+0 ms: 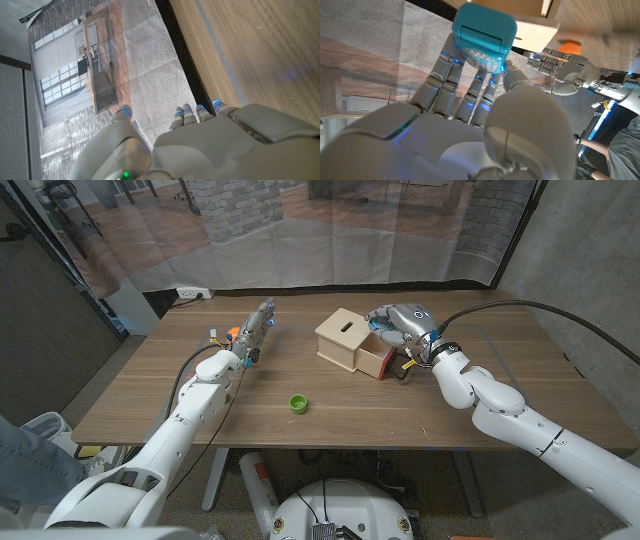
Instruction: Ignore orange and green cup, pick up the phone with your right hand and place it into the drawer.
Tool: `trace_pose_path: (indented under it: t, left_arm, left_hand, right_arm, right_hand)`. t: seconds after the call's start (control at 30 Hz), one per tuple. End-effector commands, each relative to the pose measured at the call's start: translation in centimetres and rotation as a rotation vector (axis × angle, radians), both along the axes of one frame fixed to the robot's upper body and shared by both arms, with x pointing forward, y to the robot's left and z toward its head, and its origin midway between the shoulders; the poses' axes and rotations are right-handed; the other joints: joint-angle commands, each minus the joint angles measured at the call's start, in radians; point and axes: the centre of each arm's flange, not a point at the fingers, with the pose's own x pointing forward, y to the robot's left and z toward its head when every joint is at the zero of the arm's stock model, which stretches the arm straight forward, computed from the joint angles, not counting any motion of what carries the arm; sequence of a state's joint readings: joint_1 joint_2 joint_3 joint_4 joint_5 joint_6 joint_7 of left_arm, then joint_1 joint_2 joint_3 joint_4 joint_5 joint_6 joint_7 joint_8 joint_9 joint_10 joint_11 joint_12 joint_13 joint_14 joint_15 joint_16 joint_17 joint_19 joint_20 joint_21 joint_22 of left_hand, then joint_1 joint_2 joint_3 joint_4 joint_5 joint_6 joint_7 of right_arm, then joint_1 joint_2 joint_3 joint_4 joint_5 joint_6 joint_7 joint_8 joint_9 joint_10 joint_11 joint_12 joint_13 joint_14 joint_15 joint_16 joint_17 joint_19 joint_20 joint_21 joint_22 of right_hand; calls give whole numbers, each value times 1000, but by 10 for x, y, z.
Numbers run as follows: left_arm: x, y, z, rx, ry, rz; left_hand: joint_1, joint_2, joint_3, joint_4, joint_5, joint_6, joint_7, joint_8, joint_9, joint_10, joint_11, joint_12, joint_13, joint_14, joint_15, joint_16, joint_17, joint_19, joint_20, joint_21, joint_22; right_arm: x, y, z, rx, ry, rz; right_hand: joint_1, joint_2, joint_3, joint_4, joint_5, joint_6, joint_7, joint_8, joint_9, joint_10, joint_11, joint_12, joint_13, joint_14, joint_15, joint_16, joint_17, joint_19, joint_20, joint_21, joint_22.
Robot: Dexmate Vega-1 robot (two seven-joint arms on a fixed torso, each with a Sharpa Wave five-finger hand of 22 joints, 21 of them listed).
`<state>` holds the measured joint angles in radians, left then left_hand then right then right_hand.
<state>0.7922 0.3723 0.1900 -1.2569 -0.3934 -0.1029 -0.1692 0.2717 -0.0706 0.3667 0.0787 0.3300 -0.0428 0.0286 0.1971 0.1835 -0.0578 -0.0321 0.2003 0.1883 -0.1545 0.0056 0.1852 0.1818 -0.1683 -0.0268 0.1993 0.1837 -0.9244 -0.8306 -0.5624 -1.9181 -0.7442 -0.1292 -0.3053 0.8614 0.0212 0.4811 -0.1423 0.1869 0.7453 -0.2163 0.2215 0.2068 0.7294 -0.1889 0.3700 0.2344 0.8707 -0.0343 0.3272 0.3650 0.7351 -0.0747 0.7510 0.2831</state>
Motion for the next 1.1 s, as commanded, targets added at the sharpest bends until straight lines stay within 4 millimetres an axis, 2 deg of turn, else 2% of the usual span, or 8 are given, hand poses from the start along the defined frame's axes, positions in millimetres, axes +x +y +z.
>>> trace_pose_path:
  t: [0.03, 1.1]
  left_arm:
    - [-1, 1, -3, -4, 2, 3]
    - [1, 0, -11, -11, 17, 2]
  left_hand:
    - [3, 6, -6, -1, 1, 1, 3, 3, 6, -4, 2, 4, 1, -8, -4, 3, 3, -81, -10, 3, 2]
    - [4, 8, -10, -1, 1, 1, 1, 3, 6, -4, 0, 4, 1, -8, -4, 3, 3, -81, -10, 4, 2]
  right_arm:
    - [3, 1, -1, -48, 41, -13]
    - [12, 0, -3, -139, 135, -43]
  right_hand:
    - [42, 39, -2, 1, -1, 9, 0, 1, 3, 14, 3, 3, 0, 91, -195, -1, 7, -1, -113, 9, 1]
    - [40, 39, -13, 4, -3, 20, 1, -2, 4, 44, 12, -9, -17, 99, -196, -3, 17, -4, -121, 38, -6]
